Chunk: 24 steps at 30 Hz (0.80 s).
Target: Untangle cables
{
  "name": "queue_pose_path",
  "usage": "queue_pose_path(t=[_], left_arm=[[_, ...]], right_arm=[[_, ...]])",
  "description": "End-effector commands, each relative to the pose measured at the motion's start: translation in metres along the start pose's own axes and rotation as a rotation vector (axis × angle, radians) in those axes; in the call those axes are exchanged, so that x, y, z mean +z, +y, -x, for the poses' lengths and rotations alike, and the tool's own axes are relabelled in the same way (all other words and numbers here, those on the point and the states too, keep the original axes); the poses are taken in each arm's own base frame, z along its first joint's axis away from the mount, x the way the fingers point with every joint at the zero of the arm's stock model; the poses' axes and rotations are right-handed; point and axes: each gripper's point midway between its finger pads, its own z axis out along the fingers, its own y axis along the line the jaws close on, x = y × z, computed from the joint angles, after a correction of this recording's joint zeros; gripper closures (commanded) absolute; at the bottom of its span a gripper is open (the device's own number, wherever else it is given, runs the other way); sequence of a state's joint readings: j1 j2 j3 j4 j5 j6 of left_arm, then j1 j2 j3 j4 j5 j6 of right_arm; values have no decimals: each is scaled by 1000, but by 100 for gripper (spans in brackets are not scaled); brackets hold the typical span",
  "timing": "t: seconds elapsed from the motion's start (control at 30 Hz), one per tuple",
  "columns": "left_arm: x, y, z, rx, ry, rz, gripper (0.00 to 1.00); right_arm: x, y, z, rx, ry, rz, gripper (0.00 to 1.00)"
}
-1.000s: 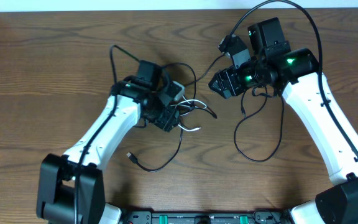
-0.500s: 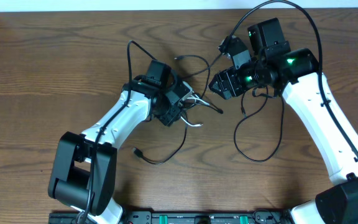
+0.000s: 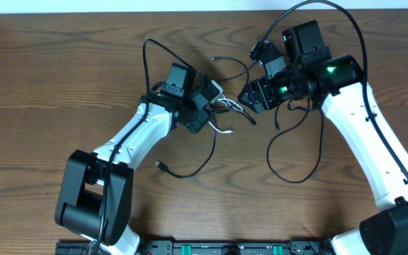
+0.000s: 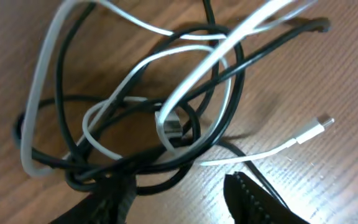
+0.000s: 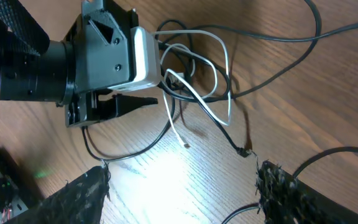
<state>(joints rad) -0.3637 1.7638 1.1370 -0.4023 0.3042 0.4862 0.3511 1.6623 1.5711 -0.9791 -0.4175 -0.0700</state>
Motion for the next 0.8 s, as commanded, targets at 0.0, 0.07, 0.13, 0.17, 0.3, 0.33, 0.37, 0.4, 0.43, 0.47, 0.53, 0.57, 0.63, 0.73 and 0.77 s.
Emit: queue_pose_path(t=[0.0, 0.07, 0.13, 0.17, 0.3, 0.33, 0.37, 0.4, 0.43, 0.47, 0.53, 0.57, 0.63, 0.73, 0.77], left_arm=[[6, 0, -5, 7, 14, 4, 43], [11, 1, -5, 7, 15, 2, 40], [15, 2, -6, 7, 17, 2, 38], [18, 3, -6, 7, 16, 2, 37], [28, 6, -6, 8, 12, 4, 36], [31, 6, -7, 7, 13, 4, 36], [34, 7, -8, 7, 15, 3, 36], [37, 7, -10, 5, 21, 0, 37], [41, 7, -12, 3, 28, -3, 37], [43, 6, -13, 2, 32, -5, 36], [51, 6, -19, -2, 50, -13, 36], [53, 6, -20, -4, 53, -14, 36], [59, 6, -23, -6, 60, -18, 36], [59, 7, -22, -5, 55, -15, 37], [59, 7, -21, -4, 49, -17, 40]], right_arm=[[4, -1, -2, 6, 10, 0, 25], [4, -1, -2, 6, 10, 0, 25], [4, -1, -1, 6, 9, 0, 26], [4, -1, -1, 6, 9, 0, 25], [4, -1, -2, 6, 10, 0, 25], [4, -1, -2, 7, 10, 0, 25], [4, -1, -2, 7, 10, 0, 25], [4, -1, -2, 6, 10, 0, 25], [4, -1, -2, 6, 10, 0, 25], [4, -1, -2, 7, 10, 0, 25], [4, -1, -2, 7, 10, 0, 25], [4, -1, -2, 8, 10, 0, 25], [4, -1, -2, 11, 10, 1, 25], [4, -1, -2, 11, 11, 1, 25], [4, -1, -2, 11, 11, 1, 25]])
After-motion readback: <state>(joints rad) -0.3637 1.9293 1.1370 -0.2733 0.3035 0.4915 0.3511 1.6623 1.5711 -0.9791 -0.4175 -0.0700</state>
